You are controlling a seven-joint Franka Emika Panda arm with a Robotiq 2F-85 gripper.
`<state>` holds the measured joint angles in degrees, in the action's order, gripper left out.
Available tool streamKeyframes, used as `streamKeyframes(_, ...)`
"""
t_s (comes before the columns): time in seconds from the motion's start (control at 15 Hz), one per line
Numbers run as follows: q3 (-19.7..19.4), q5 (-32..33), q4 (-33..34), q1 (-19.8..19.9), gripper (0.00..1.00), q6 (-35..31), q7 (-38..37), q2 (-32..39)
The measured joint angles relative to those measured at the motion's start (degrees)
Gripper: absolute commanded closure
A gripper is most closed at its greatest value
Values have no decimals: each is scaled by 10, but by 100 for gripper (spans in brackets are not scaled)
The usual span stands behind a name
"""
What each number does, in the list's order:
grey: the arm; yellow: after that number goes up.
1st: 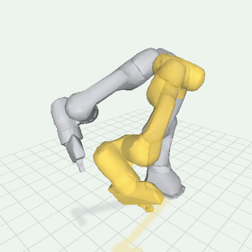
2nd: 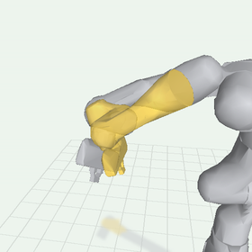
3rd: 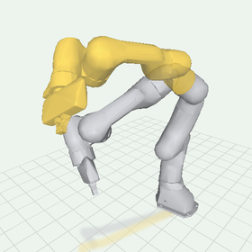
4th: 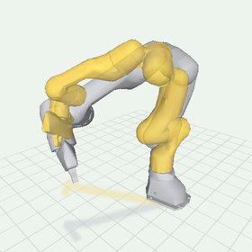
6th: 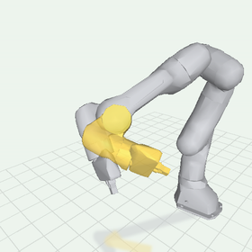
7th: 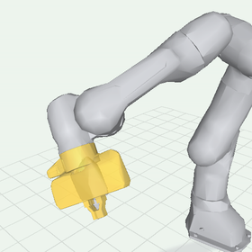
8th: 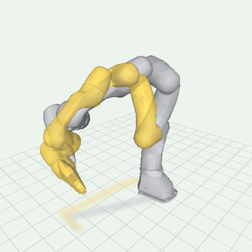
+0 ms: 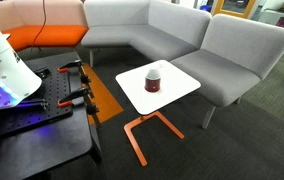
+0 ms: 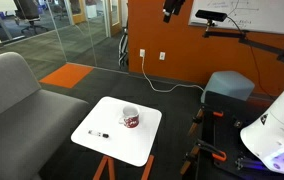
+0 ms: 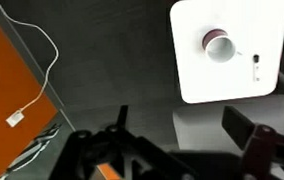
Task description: Place the marker in the red mug
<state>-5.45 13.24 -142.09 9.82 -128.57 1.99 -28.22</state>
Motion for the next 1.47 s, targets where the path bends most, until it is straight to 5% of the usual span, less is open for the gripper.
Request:
streamKeyframes(0.8,1,-21,3,-27,0,-1,7,27)
streamKeyframes(1.13,13,-84,42,-96,0,-46,27,165)
streamKeyframes(1.47,50,-134,138,-120,0,-90,51,365)
